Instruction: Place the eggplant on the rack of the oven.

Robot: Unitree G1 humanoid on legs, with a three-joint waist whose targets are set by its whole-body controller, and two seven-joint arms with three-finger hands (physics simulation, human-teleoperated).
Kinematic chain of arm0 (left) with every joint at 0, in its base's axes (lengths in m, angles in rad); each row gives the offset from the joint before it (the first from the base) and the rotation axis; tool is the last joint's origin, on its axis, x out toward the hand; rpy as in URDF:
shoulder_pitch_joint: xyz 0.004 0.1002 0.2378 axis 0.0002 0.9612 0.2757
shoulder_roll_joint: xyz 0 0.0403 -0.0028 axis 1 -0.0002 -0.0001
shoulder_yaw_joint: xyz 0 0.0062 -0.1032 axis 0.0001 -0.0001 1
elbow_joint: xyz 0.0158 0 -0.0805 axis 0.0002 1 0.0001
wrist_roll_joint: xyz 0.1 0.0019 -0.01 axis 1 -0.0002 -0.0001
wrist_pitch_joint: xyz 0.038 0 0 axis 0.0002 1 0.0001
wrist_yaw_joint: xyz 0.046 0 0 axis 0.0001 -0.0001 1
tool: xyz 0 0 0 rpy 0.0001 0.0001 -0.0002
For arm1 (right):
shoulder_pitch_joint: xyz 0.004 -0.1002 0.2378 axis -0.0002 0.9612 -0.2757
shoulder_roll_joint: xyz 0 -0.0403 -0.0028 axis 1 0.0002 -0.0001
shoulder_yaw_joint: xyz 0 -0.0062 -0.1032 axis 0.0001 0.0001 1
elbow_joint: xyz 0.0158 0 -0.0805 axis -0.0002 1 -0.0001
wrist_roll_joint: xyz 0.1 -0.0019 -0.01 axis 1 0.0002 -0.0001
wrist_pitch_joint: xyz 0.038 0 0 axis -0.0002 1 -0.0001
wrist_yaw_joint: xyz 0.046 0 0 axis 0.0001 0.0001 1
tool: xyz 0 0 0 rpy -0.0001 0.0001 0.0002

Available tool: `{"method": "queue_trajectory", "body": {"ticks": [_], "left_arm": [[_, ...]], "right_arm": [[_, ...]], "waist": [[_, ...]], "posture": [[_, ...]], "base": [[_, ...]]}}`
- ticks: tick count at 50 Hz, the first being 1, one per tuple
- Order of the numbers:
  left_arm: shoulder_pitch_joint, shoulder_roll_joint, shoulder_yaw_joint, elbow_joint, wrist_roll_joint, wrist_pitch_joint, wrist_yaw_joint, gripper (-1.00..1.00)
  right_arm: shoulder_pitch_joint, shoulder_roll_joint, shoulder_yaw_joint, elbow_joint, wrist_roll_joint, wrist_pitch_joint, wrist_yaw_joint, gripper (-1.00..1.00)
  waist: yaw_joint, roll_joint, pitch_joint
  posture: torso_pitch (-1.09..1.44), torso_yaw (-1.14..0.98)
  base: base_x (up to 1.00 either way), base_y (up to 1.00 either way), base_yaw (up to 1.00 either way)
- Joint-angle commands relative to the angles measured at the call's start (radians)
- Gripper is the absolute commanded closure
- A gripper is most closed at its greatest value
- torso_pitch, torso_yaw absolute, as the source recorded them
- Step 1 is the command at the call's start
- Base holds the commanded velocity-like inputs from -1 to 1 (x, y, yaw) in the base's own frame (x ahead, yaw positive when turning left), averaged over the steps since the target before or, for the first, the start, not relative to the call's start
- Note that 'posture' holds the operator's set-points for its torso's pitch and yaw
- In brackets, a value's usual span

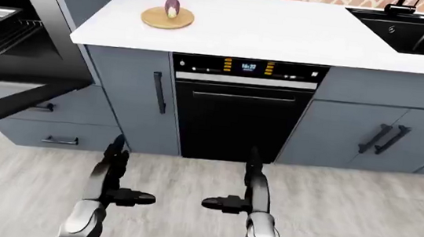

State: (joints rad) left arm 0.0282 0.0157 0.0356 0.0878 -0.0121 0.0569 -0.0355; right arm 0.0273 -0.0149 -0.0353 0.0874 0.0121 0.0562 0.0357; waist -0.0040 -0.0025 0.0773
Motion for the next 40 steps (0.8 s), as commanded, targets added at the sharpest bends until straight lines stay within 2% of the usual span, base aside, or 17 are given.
{"method": "queue_trajectory", "body": {"ticks": [1,3,4,5,7,8,15,17,20,22,25,31,34,40], "left_arm": [[-0.023,0.003,0.002,-0.077,-0.007,-0.073,-0.005,-1.00],[-0.021,0.003,0.004,-0.077,-0.008,-0.077,-0.006,-1.00],[-0.020,0.003,0.002,-0.084,-0.007,-0.069,-0.006,-1.00],[-0.019,0.003,0.001,-0.086,-0.007,-0.069,-0.007,-1.00],[-0.020,0.003,0.004,-0.075,-0.009,-0.079,-0.008,-1.00],[-0.021,0.003,0.003,-0.079,-0.009,-0.073,-0.007,-1.00],[-0.014,0.002,0.000,-0.080,-0.005,-0.076,-0.007,-1.00],[-0.017,0.003,0.002,-0.071,-0.003,-0.082,-0.006,-1.00],[-0.041,0.016,0.011,-0.140,0.000,-0.006,-0.009,-1.00],[-0.076,0.024,0.026,-0.197,-0.008,0.068,-0.010,-1.00],[-0.154,0.038,0.049,-0.245,-0.028,0.188,-0.002,-1.00],[-0.325,0.093,0.090,-0.329,-0.047,0.420,0.018,-1.00],[-0.423,0.124,0.113,-0.362,-0.079,0.538,0.032,-1.00],[-0.640,0.198,0.137,-0.307,-0.123,0.661,0.058,-1.00]], "right_arm": [[-0.026,-0.004,-0.008,-0.091,0.014,-0.061,0.001,-1.00],[-0.023,-0.004,-0.008,-0.100,0.014,-0.056,0.000,-1.00],[-0.023,-0.004,-0.008,-0.088,0.014,-0.067,0.001,-1.00],[-0.024,-0.004,-0.010,-0.087,0.016,-0.069,0.001,-1.00],[-0.018,-0.005,-0.004,-0.118,0.004,-0.049,-0.005,-1.00],[-0.015,-0.003,-0.005,-0.125,0.011,-0.054,-0.001,-1.00],[-0.017,-0.003,-0.005,-0.120,0.011,-0.056,0.000,-1.00],[-0.017,-0.003,-0.001,-0.156,0.008,-0.020,-0.003,-1.00],[-0.024,-0.014,0.004,-0.218,-0.020,0.038,-0.001,-1.00],[-0.042,-0.016,-0.007,-0.299,-0.016,0.133,0.002,-1.00],[-0.121,-0.032,-0.020,-0.437,-0.011,0.351,0.007,-1.00],[-0.255,-0.050,-0.055,-0.518,0.026,0.580,-0.006,-1.00],[-0.365,-0.090,-0.075,-0.547,0.033,0.713,-0.016,-1.00],[-0.622,-0.159,-0.131,-0.529,0.085,0.918,-0.041,-1.00]], "waist": [[-0.002,-0.008,-0.001],[0.008,-0.001,-0.062],[0.008,-0.001,-0.052],[0.007,-0.006,-0.017],[0.007,-0.008,-0.069],[0.008,-0.008,-0.075],[0.008,-0.005,-0.079],[0.008,-0.005,-0.082],[0.008,-0.004,-0.088],[0.008,-0.004,-0.091],[0.010,-0.005,-0.092],[0.010,-0.003,-0.094],[0.009,-0.003,-0.096],[0.010,0.000,-0.083]], "posture": [[0.00,0.00],[0.00,0.00],[0.00,0.00],[0.00,0.00],[0.00,0.00],[0.00,0.00],[0.00,0.00],[0.00,0.00],[0.00,0.00],[0.00,0.00],[0.00,0.00],[0.00,0.00],[0.00,0.00],[0.00,0.00]], "base": [[0.00,0.00,0.00],[0.00,0.00,0.00],[0.00,0.00,0.00],[0.00,0.00,0.00],[0.00,0.00,0.00],[0.00,0.00,0.00],[0.00,0.00,0.00],[0.00,0.00,0.00],[0.00,0.00,0.00],[0.00,0.00,0.00],[0.00,0.00,0.00],[0.00,0.00,0.00],[0.00,0.00,0.00],[0.00,0.00,0.00]]}}
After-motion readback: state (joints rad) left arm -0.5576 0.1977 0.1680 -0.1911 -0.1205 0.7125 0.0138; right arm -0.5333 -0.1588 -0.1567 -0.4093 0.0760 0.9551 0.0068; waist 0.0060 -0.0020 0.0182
